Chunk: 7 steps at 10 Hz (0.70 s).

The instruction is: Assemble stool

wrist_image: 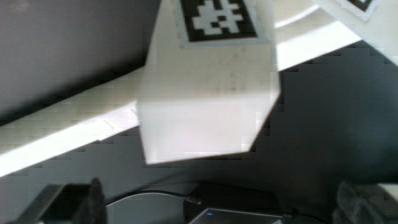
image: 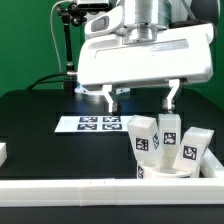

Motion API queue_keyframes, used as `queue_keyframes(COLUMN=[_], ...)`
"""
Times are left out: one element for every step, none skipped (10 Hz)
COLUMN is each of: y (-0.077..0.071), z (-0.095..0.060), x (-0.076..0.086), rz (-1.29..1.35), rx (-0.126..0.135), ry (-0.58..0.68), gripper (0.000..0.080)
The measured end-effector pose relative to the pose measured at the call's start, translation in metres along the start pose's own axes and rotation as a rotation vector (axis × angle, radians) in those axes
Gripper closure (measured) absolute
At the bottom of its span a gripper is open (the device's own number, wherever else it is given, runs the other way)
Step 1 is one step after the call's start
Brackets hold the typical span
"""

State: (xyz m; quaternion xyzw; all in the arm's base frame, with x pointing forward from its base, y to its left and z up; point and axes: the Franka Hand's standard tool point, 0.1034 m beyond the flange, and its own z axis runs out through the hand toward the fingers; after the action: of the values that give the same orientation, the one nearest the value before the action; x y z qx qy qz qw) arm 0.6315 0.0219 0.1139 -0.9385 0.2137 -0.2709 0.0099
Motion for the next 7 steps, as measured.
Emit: queue_keyframes(y=[0.0004,0.0009,0.0032,0.0060,0.0080,0.0074,0.0090], z=[0.0006,0.0015,0.0032,0.0048,0.0034,0.0036,0.0042], x=[-0.0008,-0.0013,-0.0018,-0.0053,-0.0022,0.0003,-0.0064], rz=[0.001,-0.014,-0.031,-0.036,-0.025,-0.019,-0.011], rx=[-0.002,-0.003,-0.007,-0.015,-0.017,-0.016,-0.024], ry=[-0.015,-0.015,-0.023,-0.114,-0.189,-0.213,-0.309], gripper=[0.0150,0.0150,0.0150,0.0150,0.0150,0.0150,0.0150])
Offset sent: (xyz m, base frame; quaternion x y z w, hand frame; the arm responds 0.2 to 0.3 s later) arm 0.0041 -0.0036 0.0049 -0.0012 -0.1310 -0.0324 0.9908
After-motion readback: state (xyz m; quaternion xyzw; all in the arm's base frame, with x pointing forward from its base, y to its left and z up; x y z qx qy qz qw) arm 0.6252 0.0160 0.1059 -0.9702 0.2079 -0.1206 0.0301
